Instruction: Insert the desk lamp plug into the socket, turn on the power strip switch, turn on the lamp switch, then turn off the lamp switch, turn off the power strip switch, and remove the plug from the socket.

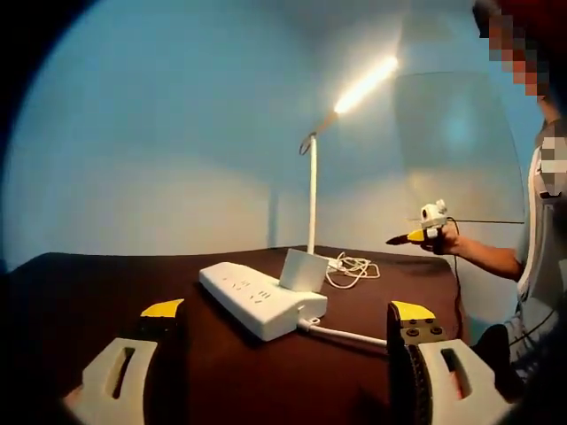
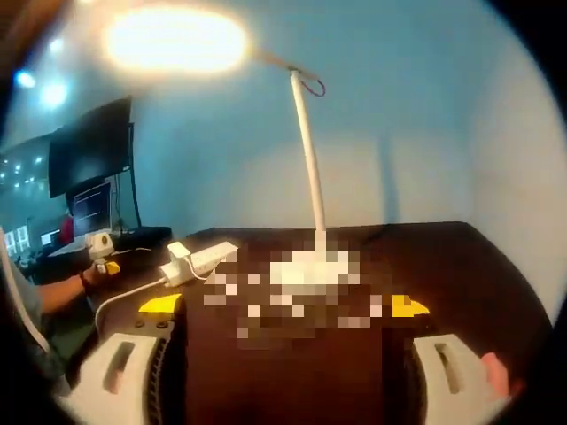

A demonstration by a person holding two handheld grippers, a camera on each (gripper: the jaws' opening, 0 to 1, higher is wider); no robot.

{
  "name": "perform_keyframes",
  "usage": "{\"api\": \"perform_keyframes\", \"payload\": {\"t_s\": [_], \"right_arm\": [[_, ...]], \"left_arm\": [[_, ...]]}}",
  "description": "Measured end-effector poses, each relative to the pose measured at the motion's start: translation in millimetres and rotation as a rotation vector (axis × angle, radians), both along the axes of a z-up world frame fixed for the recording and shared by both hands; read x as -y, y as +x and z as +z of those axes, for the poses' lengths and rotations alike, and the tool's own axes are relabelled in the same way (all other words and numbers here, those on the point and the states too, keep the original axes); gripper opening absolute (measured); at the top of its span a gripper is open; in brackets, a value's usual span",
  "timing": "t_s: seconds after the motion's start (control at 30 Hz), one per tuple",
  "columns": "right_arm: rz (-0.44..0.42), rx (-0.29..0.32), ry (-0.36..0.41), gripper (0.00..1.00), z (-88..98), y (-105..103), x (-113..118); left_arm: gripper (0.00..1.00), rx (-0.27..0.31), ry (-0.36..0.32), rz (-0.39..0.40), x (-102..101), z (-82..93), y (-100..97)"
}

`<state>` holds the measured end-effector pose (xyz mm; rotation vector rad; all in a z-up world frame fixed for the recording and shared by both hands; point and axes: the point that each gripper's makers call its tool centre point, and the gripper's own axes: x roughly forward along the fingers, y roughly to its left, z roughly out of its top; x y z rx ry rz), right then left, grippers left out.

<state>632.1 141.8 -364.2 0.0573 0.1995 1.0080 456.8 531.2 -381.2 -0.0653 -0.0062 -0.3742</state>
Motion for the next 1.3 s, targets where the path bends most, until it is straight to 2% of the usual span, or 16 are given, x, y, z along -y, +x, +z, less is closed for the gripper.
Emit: {"api": "perform_keyframes", "payload": {"t_s": [0.23,0.73,1.0,1.3], "right_arm": [[-0.016,0.031,-0.005,0.90,-8.6,-3.6,2.3],[-0.037,-0.009,-0.011,0.90,-39.8,-5.9,9.5],[-0.040,0.020,-0.032,0.89,-40.8,-3.3,10.0],[-0.050,0.020,0.005,0.88,-37.1,-2.4,14.2]], "left_arm": [[0.88,0.009,-0.009,0.001,1.1,2.5,-4.4],[0.88,-0.007,0.007,-0.004,1.6,-1.9,-2.9],[0.88,0.006,0.006,0.016,-2.2,0.7,-3.5],[0.88,-0.001,0.041,0.010,3.1,-2.3,-5.0]]}}
